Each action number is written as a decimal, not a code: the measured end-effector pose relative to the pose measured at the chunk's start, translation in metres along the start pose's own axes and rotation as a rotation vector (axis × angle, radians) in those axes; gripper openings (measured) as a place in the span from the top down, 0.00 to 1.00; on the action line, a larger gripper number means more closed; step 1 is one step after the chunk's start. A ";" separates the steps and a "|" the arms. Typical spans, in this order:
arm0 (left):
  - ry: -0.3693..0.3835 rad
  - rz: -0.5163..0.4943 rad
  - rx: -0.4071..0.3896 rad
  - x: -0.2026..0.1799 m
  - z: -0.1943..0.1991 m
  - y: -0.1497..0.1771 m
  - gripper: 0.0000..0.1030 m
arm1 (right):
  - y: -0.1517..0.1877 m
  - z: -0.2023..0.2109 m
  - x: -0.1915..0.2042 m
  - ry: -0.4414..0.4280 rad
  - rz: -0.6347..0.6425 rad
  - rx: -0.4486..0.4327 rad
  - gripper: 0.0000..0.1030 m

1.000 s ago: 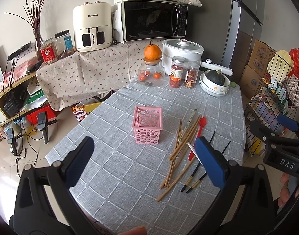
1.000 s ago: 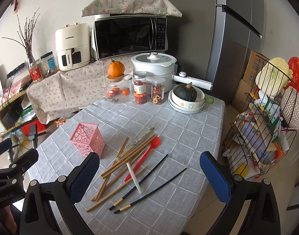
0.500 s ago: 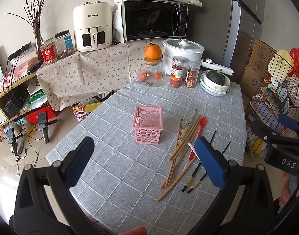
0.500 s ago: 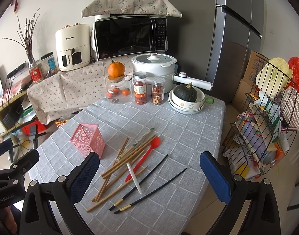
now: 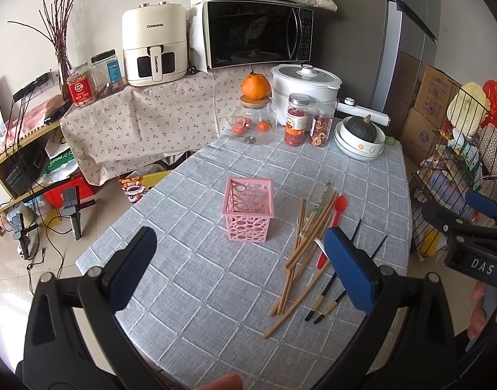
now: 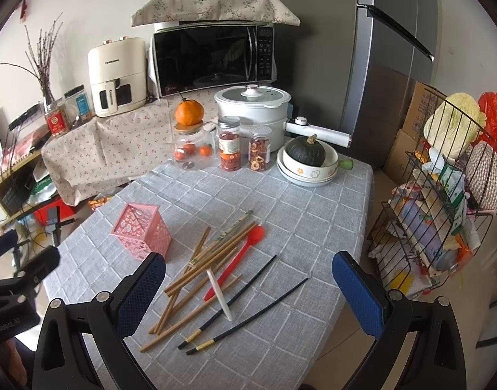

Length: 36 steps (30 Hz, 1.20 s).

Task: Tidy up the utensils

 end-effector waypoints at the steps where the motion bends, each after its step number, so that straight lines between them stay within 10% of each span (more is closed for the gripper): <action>1: 0.000 0.002 0.002 0.000 -0.002 -0.001 0.01 | 0.000 -0.003 -0.001 0.005 -0.002 0.006 0.00; 16: 0.235 -0.119 0.233 -0.051 -0.056 -0.019 0.02 | -0.014 -0.083 -0.055 -0.025 -0.121 0.289 0.00; 24: 0.339 -0.190 0.486 -0.112 -0.125 0.000 0.34 | 0.050 -0.177 -0.108 -0.077 -0.330 0.626 0.37; 32: 0.434 -0.220 0.681 -0.175 -0.197 0.023 0.82 | 0.058 -0.194 -0.125 -0.072 -0.390 0.663 0.39; 36: 0.463 -0.205 0.728 -0.196 -0.226 0.034 0.87 | 0.056 -0.200 -0.127 -0.071 -0.382 0.680 0.39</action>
Point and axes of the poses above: each gripper's, at about its wrist camera, not at the fingertips, and z roughly against the way its jaws point, x to its left, y to its underside, the point moved 2 cm from there along -z, roughly the way its jaws point, and after that the axes turned 2 degrees about -x, right-handed, at the moved point
